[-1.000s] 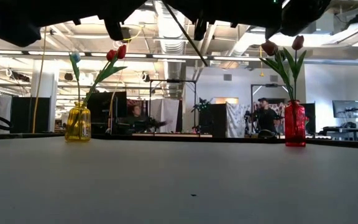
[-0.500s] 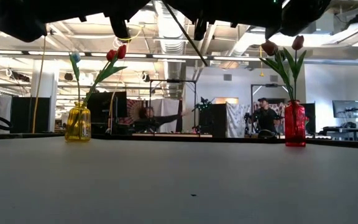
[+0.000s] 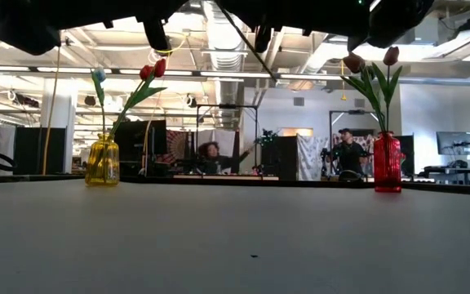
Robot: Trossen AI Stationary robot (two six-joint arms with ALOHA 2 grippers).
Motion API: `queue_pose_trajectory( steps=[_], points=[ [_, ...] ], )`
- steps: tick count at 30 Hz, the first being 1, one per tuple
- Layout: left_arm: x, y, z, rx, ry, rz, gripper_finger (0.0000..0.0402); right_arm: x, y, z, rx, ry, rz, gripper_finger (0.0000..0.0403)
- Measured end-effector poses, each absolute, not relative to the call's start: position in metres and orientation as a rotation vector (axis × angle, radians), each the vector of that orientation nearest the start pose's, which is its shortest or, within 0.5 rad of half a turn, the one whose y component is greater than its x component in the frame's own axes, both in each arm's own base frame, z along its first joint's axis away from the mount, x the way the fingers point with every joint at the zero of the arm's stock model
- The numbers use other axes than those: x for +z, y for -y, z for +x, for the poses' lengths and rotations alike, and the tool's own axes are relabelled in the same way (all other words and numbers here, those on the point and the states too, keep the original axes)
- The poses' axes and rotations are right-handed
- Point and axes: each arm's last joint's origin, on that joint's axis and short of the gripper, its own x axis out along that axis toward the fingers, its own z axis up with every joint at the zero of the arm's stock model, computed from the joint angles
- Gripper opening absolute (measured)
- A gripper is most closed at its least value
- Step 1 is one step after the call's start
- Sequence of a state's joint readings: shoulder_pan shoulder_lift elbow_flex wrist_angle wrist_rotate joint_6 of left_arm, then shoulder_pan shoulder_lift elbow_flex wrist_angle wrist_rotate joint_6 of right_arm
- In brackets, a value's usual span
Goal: Sort flowers into vase by color
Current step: Put the white tulip into the yellow flower vase
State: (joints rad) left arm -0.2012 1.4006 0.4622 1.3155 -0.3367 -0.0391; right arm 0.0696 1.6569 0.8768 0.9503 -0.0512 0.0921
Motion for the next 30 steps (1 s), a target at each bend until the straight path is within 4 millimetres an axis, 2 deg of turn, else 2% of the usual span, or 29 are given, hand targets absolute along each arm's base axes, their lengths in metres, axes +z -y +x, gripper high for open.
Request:
queue_pose_trajectory(
  steps=[7, 12, 15, 25, 30],
  points=[
    [0.24, 0.041, 0.251, 0.136, 0.361, -0.115, 0.0001, 0.257, -0.023, 0.352, 0.125, 0.168, 0.055, 0.0154],
    [0.252, 0.039, 0.24, 0.156, 0.3, -0.09, 0.0, 0.261, -0.019, 0.347, 0.112, 0.111, 0.053, 0.0228],
    [0.26, 0.035, 0.228, 0.189, 0.25, -0.079, 0.0, 0.267, -0.017, 0.341, 0.105, 0.068, 0.051, 0.0255],
    [0.28, 0.023, 0.179, 0.252, 0.119, -0.084, 0.0, 0.28, -0.013, 0.318, 0.088, -0.087, 0.053, 0.0265],
    [0.287, 0.017, 0.151, 0.3, 0.109, -0.099, 0.0, 0.276, -0.013, 0.316, 0.084, -0.147, 0.068, 0.0265]
  ],
)
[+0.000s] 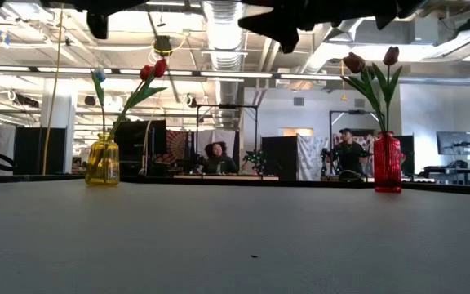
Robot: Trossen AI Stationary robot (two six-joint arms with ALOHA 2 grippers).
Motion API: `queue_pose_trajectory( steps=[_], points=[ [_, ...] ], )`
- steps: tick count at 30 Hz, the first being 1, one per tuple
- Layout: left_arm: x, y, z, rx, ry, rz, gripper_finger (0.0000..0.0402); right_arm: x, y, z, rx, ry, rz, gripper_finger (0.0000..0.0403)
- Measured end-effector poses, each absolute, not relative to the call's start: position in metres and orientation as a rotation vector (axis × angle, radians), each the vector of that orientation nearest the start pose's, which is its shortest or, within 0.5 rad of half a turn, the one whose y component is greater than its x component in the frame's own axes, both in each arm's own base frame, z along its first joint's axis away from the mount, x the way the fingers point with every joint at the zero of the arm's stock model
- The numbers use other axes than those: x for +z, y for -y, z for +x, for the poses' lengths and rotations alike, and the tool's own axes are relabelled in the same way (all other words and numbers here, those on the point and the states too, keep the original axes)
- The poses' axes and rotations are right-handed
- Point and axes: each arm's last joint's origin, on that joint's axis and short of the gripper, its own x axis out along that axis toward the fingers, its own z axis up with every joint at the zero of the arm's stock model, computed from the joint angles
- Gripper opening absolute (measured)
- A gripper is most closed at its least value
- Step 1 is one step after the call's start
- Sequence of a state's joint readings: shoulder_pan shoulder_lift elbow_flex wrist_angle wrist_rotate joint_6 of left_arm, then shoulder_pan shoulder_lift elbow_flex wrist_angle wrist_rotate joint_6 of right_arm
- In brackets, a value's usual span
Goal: Sort flowers into vase by color
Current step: Put the white tulip into the yellow flower vase
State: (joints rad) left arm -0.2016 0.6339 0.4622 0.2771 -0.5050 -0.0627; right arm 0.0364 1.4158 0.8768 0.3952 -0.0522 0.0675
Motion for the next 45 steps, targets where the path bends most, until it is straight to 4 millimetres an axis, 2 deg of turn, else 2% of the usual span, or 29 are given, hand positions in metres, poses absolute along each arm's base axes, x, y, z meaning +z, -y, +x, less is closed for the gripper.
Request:
queue_pose_trajectory(
  steps=[7, 11, 15, 19, 23, 31, 37, 45],
  points=[
    [0.293, 0.009, 0.121, 0.36, 0.091, -0.099, 0.0, 0.267, -0.013, 0.317, 0.079, -0.218, 0.082, 0.0265],
    [0.306, 0.005, 0.109, 0.424, 0.015, -0.067, 0.0, 0.268, -0.013, 0.317, 0.077, -0.215, 0.098, 0.0265],
    [0.321, 0.0, 0.098, 0.548, -0.068, 0.006, 0.0, 0.268, -0.012, 0.317, 0.041, -0.211, 0.094, 0.0265],
    [0.325, -0.005, 0.089, 0.694, -0.121, 0.07, 0.0, 0.268, -0.011, 0.317, 0.022, -0.209, 0.092, 0.0265],
    [0.324, -0.008, 0.085, 0.808, -0.154, 0.102, 0.0, 0.268, -0.011, 0.317, 0.022, -0.208, 0.092, 0.0265],
    [0.32, -0.018, 0.081, 0.907, -0.178, 0.076, 0.0, 0.268, -0.011, 0.317, 0.023, -0.208, 0.089, 0.0265],
    [0.321, -0.025, 0.074, 0.888, -0.158, 0.032, 0.0, 0.268, -0.011, 0.317, 0.023, -0.207, 0.09, 0.0265],
    [0.32, -0.033, 0.076, 0.871, -0.186, 0.025, 0.0, 0.268, -0.012, 0.317, 0.022, -0.206, 0.1, 0.0265]
  ],
)
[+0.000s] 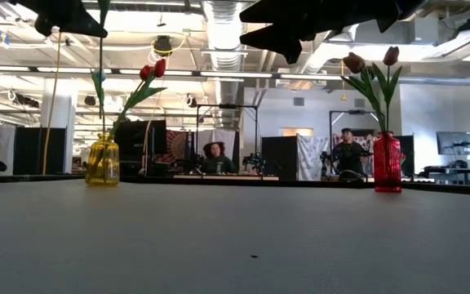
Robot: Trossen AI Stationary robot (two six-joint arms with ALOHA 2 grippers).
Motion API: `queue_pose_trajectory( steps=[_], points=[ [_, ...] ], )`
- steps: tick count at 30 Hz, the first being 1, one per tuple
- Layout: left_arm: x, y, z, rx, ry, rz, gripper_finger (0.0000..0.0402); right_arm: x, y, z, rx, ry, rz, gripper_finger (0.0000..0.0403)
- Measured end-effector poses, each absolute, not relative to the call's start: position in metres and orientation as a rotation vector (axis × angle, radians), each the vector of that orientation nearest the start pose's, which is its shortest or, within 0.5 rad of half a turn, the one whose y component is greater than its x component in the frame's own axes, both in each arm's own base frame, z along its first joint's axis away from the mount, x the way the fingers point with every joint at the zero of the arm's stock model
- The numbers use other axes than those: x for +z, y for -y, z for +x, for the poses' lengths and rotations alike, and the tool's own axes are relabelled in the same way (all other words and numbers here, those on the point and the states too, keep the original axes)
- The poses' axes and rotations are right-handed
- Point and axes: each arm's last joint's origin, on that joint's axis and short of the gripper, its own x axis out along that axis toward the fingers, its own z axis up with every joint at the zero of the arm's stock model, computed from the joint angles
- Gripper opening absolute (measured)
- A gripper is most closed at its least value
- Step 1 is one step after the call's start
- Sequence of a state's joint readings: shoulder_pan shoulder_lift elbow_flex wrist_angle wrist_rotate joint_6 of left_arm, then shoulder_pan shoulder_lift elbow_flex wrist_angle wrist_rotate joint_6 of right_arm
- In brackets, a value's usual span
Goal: Sort flowers into vase by color
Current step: Put the white tulip into the yellow flower vase
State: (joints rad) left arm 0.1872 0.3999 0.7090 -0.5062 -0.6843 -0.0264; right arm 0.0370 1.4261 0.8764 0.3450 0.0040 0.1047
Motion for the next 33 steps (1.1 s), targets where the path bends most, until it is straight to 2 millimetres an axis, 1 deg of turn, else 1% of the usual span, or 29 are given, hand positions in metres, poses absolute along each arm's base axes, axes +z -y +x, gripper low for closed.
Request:
queue_pose_trajectory(
  steps=[11, 22, 29, 33],
  points=[
    [0.321, -0.045, 0.072, 0.824, -0.188, -0.002, 0.0, 0.268, -0.012, 0.317, 0.023, -0.207, 0.1, 0.0265],
    [0.319, -0.059, 0.065, 0.841, -0.199, -0.06, 0.0, 0.268, -0.011, 0.317, 0.021, -0.207, 0.096, 0.0265],
    [0.312, -0.074, 0.07, 0.879, -0.251, -0.075, 0.0, 0.268, -0.011, 0.317, 0.022, -0.207, 0.092, 0.0265],
    [0.315, -0.081, 0.074, 0.834, -0.211, -0.095, 0.0, 0.268, -0.011, 0.317, 0.022, -0.207, 0.092, 0.0265]
  ],
)
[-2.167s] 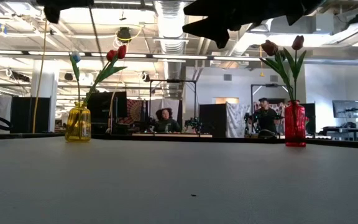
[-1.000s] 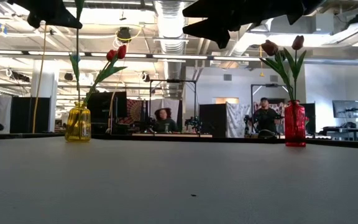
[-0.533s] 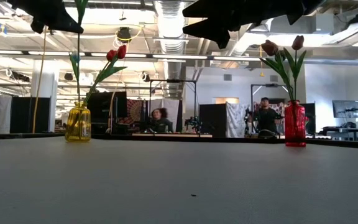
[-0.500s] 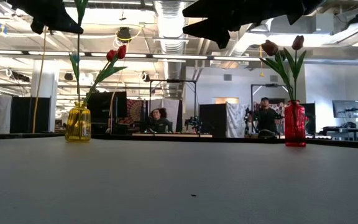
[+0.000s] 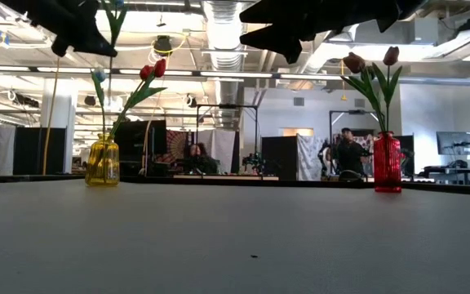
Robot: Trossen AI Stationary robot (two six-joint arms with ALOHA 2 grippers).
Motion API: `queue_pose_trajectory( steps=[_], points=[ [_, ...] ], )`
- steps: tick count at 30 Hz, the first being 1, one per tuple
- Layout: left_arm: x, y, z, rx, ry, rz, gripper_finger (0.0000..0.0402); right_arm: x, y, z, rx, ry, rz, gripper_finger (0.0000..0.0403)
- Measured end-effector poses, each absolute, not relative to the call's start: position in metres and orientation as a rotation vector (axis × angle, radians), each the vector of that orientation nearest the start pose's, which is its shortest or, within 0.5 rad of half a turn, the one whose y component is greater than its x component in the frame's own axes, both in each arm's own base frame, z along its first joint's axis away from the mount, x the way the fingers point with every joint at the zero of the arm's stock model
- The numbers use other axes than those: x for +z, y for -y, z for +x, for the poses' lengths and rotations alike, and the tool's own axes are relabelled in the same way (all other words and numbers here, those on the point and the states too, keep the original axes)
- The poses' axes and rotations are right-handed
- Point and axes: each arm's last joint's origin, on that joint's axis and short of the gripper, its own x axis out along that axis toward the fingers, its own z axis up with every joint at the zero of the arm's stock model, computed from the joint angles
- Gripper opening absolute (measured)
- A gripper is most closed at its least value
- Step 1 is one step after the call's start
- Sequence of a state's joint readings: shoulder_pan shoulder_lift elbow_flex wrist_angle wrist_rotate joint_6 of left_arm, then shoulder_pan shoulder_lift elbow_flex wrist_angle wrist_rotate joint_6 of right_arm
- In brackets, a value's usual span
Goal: Sort flowers into vase by color
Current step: Put the white tulip into the yellow flower vase
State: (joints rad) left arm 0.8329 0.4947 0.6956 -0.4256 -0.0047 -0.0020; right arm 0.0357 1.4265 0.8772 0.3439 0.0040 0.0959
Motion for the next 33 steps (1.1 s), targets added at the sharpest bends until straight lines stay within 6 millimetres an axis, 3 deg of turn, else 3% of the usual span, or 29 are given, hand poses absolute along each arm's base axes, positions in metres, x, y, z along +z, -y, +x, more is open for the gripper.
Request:
queue_pose_trajectory(
  steps=[12, 26, 33],
  points=[
    [0.306, -0.088, 0.075, 0.85, -0.271, -0.165, 0.0, 0.268, -0.011, 0.317, 0.023, -0.214, 0.073, 0.0265],
    [0.242, -0.099, 0.082, 0.91, -0.339, -0.24, 0.0, 0.266, -0.009, 0.316, 0.017, -0.232, 0.074, 0.0265],
    [0.233, -0.099, 0.082, 0.925, -0.35, -0.296, 0.0006, 0.266, -0.009, 0.316, 0.018, -0.229, 0.066, 0.0265]
  ],
)
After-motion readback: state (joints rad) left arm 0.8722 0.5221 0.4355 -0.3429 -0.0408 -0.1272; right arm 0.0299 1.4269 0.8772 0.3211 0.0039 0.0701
